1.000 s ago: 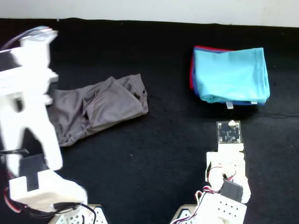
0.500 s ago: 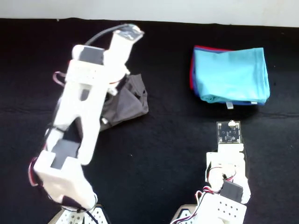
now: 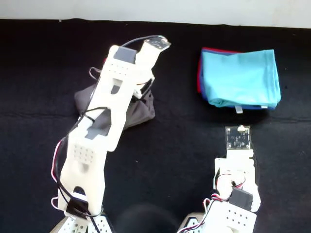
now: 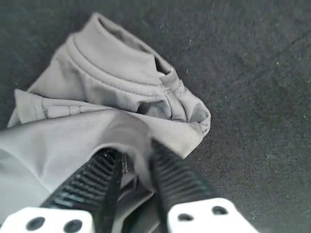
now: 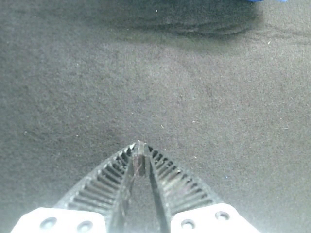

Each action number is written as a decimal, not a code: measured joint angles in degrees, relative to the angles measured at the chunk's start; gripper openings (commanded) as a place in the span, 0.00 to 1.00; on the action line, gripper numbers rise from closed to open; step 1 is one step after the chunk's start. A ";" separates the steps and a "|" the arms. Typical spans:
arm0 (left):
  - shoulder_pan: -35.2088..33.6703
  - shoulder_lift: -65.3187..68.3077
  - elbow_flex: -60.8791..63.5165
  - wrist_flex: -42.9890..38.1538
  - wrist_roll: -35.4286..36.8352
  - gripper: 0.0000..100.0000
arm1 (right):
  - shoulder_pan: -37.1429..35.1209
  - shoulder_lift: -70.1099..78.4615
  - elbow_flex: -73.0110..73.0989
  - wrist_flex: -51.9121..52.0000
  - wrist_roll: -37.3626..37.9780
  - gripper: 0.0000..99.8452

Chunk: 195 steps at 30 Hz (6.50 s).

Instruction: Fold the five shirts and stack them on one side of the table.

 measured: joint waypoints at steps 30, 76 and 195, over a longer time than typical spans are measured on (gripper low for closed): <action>-11.60 0.53 6.51 11.78 0.70 0.01 | 0.00 0.00 0.00 0.00 0.00 0.01; -10.29 0.53 4.22 11.96 -3.87 0.04 | 0.00 0.00 0.00 0.00 0.00 0.01; -14.42 -44.40 45.80 2.46 5.19 0.03 | -5.19 0.00 -8.18 11.60 0.00 0.01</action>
